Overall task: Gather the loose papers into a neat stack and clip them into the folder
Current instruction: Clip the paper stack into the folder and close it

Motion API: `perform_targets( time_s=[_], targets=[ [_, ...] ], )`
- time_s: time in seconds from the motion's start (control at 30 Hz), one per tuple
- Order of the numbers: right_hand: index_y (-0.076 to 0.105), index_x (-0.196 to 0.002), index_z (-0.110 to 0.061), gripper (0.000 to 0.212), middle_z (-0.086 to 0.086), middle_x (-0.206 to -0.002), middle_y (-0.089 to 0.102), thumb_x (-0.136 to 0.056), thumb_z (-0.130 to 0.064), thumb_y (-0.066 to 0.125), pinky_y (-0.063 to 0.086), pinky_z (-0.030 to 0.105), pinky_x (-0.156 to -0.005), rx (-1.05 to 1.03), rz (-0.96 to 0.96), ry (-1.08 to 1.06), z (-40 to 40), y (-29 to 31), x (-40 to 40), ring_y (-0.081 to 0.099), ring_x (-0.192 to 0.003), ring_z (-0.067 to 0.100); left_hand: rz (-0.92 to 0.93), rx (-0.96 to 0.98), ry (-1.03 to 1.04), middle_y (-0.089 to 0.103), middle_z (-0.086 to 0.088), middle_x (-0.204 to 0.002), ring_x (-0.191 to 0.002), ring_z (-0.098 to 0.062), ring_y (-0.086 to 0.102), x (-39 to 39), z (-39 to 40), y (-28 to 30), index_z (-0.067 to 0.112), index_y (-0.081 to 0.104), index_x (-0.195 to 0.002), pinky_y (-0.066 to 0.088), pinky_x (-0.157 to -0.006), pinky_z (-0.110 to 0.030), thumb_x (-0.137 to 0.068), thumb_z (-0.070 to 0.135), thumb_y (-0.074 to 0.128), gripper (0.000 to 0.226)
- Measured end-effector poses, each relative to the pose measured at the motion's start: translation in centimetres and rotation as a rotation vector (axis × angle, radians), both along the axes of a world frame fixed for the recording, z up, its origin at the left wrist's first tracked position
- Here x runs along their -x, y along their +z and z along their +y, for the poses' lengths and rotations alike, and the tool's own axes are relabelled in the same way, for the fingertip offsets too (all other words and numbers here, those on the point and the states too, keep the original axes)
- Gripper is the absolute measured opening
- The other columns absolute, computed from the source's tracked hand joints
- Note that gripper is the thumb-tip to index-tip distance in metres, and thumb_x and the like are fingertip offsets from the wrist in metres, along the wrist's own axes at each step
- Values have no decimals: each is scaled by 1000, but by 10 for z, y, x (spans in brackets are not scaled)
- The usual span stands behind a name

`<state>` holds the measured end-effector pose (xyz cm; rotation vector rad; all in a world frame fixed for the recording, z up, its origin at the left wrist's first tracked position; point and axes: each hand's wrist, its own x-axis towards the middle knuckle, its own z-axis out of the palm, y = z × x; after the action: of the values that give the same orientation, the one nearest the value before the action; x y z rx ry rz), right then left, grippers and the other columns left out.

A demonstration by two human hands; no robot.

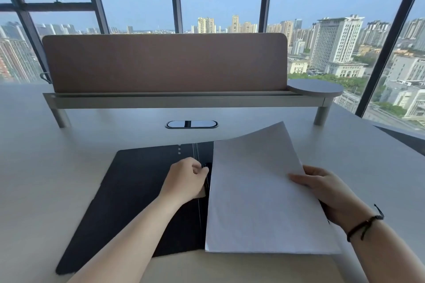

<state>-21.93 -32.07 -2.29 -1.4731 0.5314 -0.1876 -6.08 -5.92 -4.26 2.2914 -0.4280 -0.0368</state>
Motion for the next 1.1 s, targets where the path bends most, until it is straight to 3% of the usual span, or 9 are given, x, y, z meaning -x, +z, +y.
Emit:
perform_targets(
  time_s=[0.1,0.23,0.37,0.47,0.63,0.73,0.83,0.93,1.1],
  targets=[
    [75,-112,-1,22,27,-106,77,-96,-3,60,65,48,-71,-29,4,11,-9,-1,3,77,-77,37,-57,-226,36,64,13,-99,-85,-11,66,2,-13,0,21,61,-111,51,-71,-28,-81,65,55,53],
    [75,-113,-3,23,27,-109,76,-95,-5,62,66,48,-71,-74,1,-2,-24,1,12,78,-78,37,-145,-437,66,60,7,-112,-105,-22,62,10,-23,1,20,53,-117,41,-73,-33,-75,77,50,71],
    [75,-113,-2,23,26,-106,77,-96,-4,60,66,46,-66,-103,-12,-4,-22,1,13,78,-74,35,-121,-410,96,64,5,-98,-92,-23,62,8,-22,4,19,53,-109,46,-73,-33,-77,63,54,54],
    [75,-113,-4,23,25,-106,78,-96,-4,60,66,45,-65,-126,-24,3,-15,2,12,78,-75,35,-134,-395,62,64,0,-95,-92,-26,63,4,-18,2,14,49,-104,48,-70,-34,-81,54,55,47],
    [78,-108,-4,21,25,-106,78,-95,-4,61,66,44,-63,-157,-38,28,-6,3,8,78,-76,36,-123,-392,-82,49,-1,-81,-100,-36,63,-3,-6,1,10,40,-93,34,-57,-34,-91,44,54,37],
    [76,-111,-3,22,25,-108,77,-94,-5,62,64,51,-74,-168,-32,18,-5,3,6,78,-79,37,-109,-410,-154,44,2,-73,-76,-30,54,-4,-1,5,10,40,-92,28,-51,-32,-94,39,51,32],
    [75,-116,-3,25,25,-111,76,-94,-4,62,65,48,-74,-199,-31,10,-4,1,2,78,-82,37,-54,-373,-191,46,1,-74,-61,-17,40,-6,3,11,7,44,-91,28,-51,-31,-96,35,47,28],
    [74,-115,-3,24,25,-109,77,-95,-3,61,66,45,-65,-229,-41,9,2,-1,-3,78,-78,36,52,-280,-216,51,-4,-78,-60,-18,45,-10,9,15,0,50,-98,37,-55,-31,-97,31,43,31],
    [74,-112,-2,22,26,-105,78,-97,-1,58,64,40,-59,-190,-62,30,14,-4,-14,78,-72,33,152,-186,-240,52,-5,-56,-39,-17,49,-9,15,18,10,42,-82,34,-37,-23,-99,21,37,21]
  ],
)
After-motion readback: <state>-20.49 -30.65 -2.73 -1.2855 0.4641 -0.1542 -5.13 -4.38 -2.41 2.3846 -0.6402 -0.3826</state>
